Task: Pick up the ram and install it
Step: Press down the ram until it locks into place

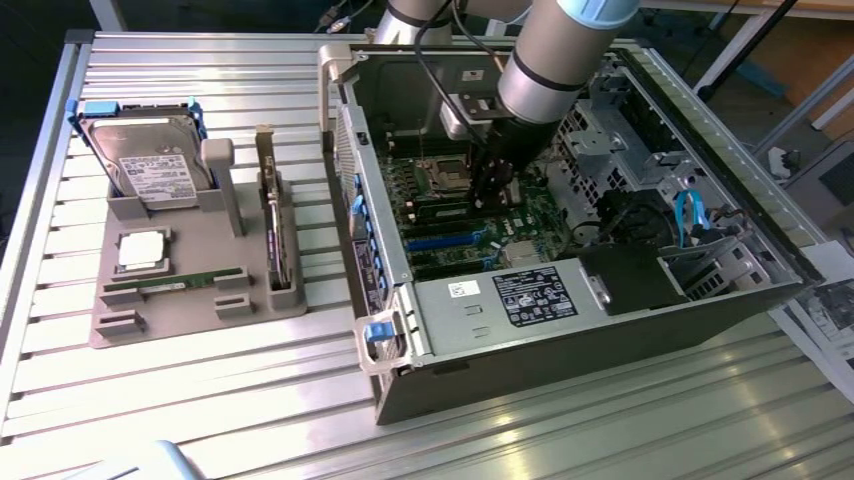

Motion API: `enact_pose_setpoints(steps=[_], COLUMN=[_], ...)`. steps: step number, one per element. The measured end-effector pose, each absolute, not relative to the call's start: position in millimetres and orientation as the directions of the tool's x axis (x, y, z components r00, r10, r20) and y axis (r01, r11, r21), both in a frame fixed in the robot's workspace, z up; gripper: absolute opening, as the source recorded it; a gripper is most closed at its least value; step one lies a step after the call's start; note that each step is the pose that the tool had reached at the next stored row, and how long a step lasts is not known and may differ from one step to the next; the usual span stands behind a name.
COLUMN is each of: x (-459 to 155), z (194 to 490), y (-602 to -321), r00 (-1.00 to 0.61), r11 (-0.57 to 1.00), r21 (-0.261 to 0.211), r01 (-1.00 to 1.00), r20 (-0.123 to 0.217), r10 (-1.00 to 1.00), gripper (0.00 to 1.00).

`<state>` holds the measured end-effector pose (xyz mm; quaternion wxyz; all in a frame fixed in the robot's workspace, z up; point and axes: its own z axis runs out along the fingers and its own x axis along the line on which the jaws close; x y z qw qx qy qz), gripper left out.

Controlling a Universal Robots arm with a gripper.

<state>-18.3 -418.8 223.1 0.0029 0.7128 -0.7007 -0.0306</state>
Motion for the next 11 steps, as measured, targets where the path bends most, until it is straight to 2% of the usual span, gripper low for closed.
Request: enact_pose_setpoints(steps=[1,2,7,11], x=[-18,-18,-18,-18], z=[223,223,230,253], y=[-419,-419,-419,-419], r00=[0.016,0.016,0.016,0.016], r11=[-0.018,-0.018,-0.018,-0.018], r21=[0.047,0.047,0.047,0.047], r01=[-0.999,-0.999,-0.999,-0.999], r20=[-0.039,-0.039,-0.039,-0.039], r10=[-0.999,-0.999,-0.999,-0.999], gripper=[0.21,0.27,0.27,0.27])
